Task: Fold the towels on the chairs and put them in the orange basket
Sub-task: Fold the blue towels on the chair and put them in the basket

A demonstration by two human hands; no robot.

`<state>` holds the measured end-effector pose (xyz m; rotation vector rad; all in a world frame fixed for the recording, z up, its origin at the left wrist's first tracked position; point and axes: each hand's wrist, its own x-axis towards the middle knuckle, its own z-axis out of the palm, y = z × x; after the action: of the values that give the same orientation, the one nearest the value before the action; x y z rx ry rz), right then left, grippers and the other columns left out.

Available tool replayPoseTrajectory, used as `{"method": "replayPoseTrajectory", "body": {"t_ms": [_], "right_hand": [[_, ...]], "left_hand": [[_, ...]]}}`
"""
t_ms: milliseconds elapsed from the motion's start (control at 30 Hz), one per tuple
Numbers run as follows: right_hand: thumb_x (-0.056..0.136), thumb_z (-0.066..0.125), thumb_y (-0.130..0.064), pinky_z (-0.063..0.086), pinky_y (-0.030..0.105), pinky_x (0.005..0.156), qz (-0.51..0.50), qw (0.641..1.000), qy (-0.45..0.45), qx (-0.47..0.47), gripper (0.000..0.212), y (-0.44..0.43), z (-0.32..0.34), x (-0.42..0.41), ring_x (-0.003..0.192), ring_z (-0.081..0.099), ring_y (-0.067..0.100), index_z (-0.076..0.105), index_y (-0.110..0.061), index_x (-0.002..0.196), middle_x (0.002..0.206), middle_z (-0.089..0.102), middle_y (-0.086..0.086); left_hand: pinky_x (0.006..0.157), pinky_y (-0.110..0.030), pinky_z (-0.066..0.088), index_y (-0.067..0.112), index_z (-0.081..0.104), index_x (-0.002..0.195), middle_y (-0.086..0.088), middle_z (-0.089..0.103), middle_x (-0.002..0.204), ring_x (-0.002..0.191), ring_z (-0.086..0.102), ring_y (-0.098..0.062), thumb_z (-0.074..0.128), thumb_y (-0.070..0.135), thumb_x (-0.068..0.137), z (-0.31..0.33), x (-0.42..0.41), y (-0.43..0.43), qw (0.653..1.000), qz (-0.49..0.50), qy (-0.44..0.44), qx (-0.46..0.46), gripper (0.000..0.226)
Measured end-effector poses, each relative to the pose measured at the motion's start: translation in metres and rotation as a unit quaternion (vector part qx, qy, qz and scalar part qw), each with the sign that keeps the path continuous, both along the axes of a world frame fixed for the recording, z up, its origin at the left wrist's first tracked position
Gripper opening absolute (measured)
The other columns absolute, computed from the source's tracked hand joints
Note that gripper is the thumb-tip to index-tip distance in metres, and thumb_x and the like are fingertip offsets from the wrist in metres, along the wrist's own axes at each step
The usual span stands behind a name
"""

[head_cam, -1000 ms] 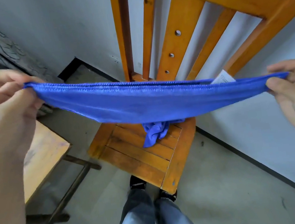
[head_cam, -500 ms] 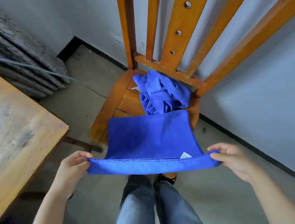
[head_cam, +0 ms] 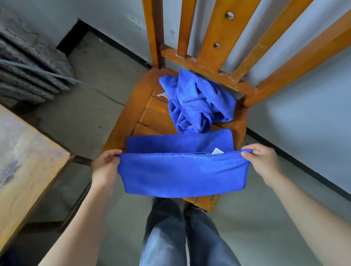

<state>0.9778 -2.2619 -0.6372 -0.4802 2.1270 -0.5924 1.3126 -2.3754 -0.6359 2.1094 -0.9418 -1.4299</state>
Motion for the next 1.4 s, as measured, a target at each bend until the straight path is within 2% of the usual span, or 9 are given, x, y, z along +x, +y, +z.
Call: {"method": "replayPoseTrajectory", "body": {"t_ms": [133,267,500,633,800,967,1100,1233,1400], "right_hand": [[0.082,0.06,-0.002,0.046,0.033,0.078,0.042,0.997,0.054,0.017,0.013,-0.025,-0.018,-0.009,0.09,0.062,0.029,0.069,-0.005,0.091,0.098,0.07,0.016],[0.084,0.059,-0.006,0.038,0.025,0.071,0.074,0.994,0.072,0.036,0.015,-0.051,-0.039,-0.012,0.084,0.056,0.022,0.069,-0.006,0.094,0.097,0.068,0.011],[0.085,0.059,-0.006,0.038,0.023,0.073,0.067,0.994,0.084,0.034,0.016,-0.073,-0.072,-0.01,0.091,0.06,0.026,0.068,-0.004,0.098,0.101,0.068,0.015],[0.085,0.063,-0.012,0.038,0.024,0.083,0.082,0.991,0.079,0.066,0.041,-0.063,-0.077,-0.004,0.109,0.056,0.029,0.054,-0.01,0.125,0.117,0.062,0.011],[0.082,0.067,-0.019,0.042,0.041,0.1,-0.002,0.995,0.04,0.097,0.062,-0.016,-0.079,0.008,0.123,0.048,0.03,0.039,-0.012,0.138,0.134,0.049,0.013],[0.085,0.062,-0.01,0.047,0.033,0.08,-0.076,0.984,-0.107,0.12,0.044,0.024,-0.082,0.03,0.103,0.057,0.024,0.047,-0.011,0.126,0.118,0.059,0.007],[0.084,0.06,-0.003,0.042,0.027,0.065,-0.111,0.985,-0.083,0.107,0.029,0.027,-0.088,0.032,0.087,0.056,0.022,0.056,-0.005,0.113,0.103,0.06,0.008],[0.08,0.065,0.001,0.041,0.011,0.045,-0.155,0.981,-0.079,0.088,0.003,0.032,-0.082,0.02,0.051,0.054,0.004,0.065,0.001,0.082,0.073,0.062,0.005],[0.08,0.066,-0.002,0.037,0.01,0.044,-0.204,0.975,-0.054,0.07,0.022,0.046,-0.051,-0.01,0.057,0.048,0.011,0.055,-0.013,0.063,0.064,0.052,0.002]], "left_hand": [[0.071,-0.025,0.044,0.003,0.063,0.102,-0.009,0.061,0.098,0.088,0.054,-0.02,0.045,-0.009,0.087,-0.018,-0.015,-0.024,0.999,0.01,-0.046,-0.011,0.027],[0.065,-0.019,0.042,0.006,0.063,0.093,-0.007,0.058,0.097,0.089,0.052,-0.018,0.043,-0.01,0.088,-0.044,-0.018,-0.039,0.997,-0.009,-0.073,-0.013,0.026],[0.083,-0.026,0.042,0.004,0.062,0.108,-0.009,0.06,0.1,0.092,0.052,-0.017,0.044,-0.003,0.089,-0.074,-0.021,-0.05,0.985,-0.051,-0.161,-0.026,0.027],[0.095,-0.031,0.041,0.006,0.055,0.12,-0.013,0.059,0.122,0.112,0.054,-0.025,0.048,0.007,0.093,-0.082,-0.02,-0.044,0.973,-0.094,-0.212,-0.017,0.028],[0.102,-0.042,0.039,0.008,0.046,0.13,-0.015,0.045,0.134,0.123,0.044,-0.032,0.052,0.014,0.092,-0.069,-0.019,-0.013,0.951,-0.178,-0.254,-0.013,0.04],[0.106,-0.042,0.031,0.008,0.048,0.13,-0.011,0.037,0.145,0.132,0.031,-0.033,0.055,0.013,0.088,-0.06,-0.018,0.042,0.886,-0.351,-0.302,-0.012,0.043],[0.079,-0.051,0.053,0.003,0.066,0.108,-0.022,0.06,0.121,0.105,0.06,-0.043,0.073,0.011,0.065,-0.07,-0.023,0.072,0.798,-0.519,-0.301,-0.056,0.045],[0.066,-0.045,0.056,0.008,0.07,0.103,-0.02,0.065,0.114,0.098,0.066,-0.037,0.09,0.014,0.043,-0.065,-0.039,0.086,0.742,-0.59,-0.316,-0.032,0.064],[0.071,-0.044,0.055,0.014,0.07,0.105,-0.017,0.064,0.118,0.103,0.063,-0.036,0.087,0.021,0.047,-0.063,-0.056,0.088,0.712,-0.62,-0.328,-0.039,0.061]]}}
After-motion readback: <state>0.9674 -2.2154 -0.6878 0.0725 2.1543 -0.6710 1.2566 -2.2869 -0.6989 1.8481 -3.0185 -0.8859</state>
